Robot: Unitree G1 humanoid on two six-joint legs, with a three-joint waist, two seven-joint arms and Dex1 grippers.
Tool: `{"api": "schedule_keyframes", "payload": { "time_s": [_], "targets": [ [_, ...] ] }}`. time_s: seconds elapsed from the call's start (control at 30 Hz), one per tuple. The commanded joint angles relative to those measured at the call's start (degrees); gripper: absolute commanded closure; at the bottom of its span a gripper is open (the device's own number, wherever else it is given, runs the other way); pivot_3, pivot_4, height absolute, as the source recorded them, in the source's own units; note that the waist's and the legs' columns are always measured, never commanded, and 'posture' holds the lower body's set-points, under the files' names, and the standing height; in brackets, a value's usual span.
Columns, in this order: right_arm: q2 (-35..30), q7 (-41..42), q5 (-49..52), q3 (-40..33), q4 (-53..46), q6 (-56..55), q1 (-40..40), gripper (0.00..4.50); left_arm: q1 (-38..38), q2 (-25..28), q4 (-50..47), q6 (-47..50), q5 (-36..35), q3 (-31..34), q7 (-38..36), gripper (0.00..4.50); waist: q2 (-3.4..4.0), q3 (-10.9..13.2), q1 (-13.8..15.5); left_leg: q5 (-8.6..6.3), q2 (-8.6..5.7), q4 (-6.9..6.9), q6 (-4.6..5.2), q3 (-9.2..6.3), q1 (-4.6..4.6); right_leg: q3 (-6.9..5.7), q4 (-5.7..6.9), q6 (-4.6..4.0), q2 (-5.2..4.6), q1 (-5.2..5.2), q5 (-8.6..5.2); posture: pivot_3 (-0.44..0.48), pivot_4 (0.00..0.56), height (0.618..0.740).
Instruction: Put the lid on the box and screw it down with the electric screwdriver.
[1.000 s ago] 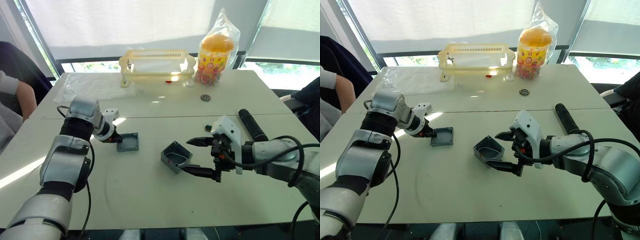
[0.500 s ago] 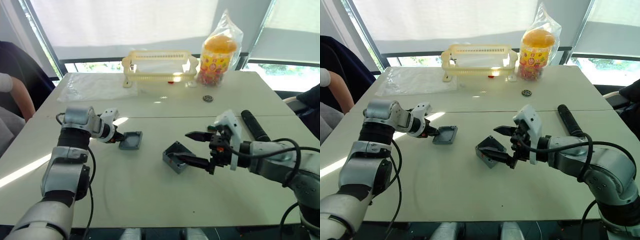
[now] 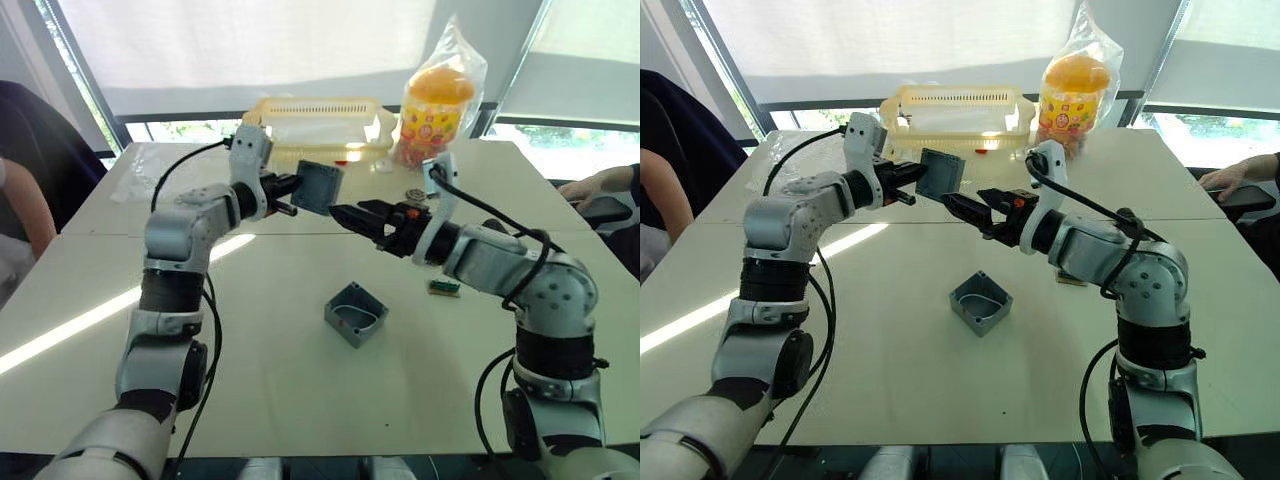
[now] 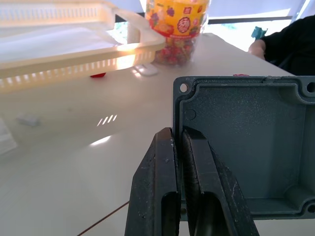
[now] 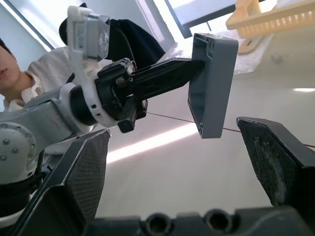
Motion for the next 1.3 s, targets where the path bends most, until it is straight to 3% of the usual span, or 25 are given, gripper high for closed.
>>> {"api": "schedule_keyframes", "payload": {
  "time_s": [0.03,0.63,0.73,0.93,0.97,1.3],
  "targets": [
    [0.03,0.56,-1.61,-1.14,0.31,-1.1,-2.09,0.0,-0.64,-1.01,-5.45,-2.64,-2.29,0.24,-0.59,4.45,0.0,0.0,-0.28,0.0,0.0,0.0,0.0,0.0,0.0,0.0,0.0,0.0,0.0,0.0,0.0,0.0,0.15,0.74],
    [2.27,-1.4,-1.78,-5.12,0.67,-2.64,-3.06,0.0,0.31,-1.88,-7.35,-2.1,-4.81,-1.06,-1.65,4.45,0.04,0.01,-0.87,-0.02,0.03,-0.06,0.04,0.0,0.01,0.01,-0.01,0.01,0.07,-0.02,-0.01,0.0,0.15,0.74],
    [2.5,-1.55,-2.34,-5.0,0.69,-2.87,-2.79,0.91,0.16,-1.59,-7.16,-2.0,-5.17,-1.08,-1.92,4.5,0.05,0.01,-0.91,-0.02,0.03,-0.07,0.04,-0.01,0.01,0.01,-0.01,0.01,0.07,-0.02,-0.01,0.0,0.15,0.74],
    [2.47,-1.08,-2.16,-5.1,-0.22,-2.66,-2.17,4.17,-0.13,-1.01,-6.53,-2.04,-5.32,-0.88,-1.88,4.5,0.06,0.02,-0.98,-0.02,0.04,-0.1,0.04,-0.01,0.01,0.01,0.0,0.01,0.08,-0.04,-0.01,0.0,0.15,0.74],
    [2.36,-0.86,-2.14,-5.1,-0.36,-2.53,-2.06,4.35,-0.14,-1.03,-6.55,-2.03,-5.37,-0.9,-1.8,4.5,0.06,0.02,-0.97,-0.02,0.04,-0.1,0.04,-0.01,0.01,0.01,-0.01,0.01,0.08,-0.04,-0.01,0.0,0.15,0.74],
    [2.12,-0.01,-2.93,-4.86,-0.74,-2.75,-1.55,4.33,-0.01,-1.06,-6.33,-2.14,-5.59,-0.67,-1.49,4.5,0.06,0.02,-0.95,-0.02,0.03,-0.1,0.04,-0.01,0.01,0.01,-0.01,0.01,0.08,-0.04,-0.01,0.0,0.15,0.74]
  ]
}}
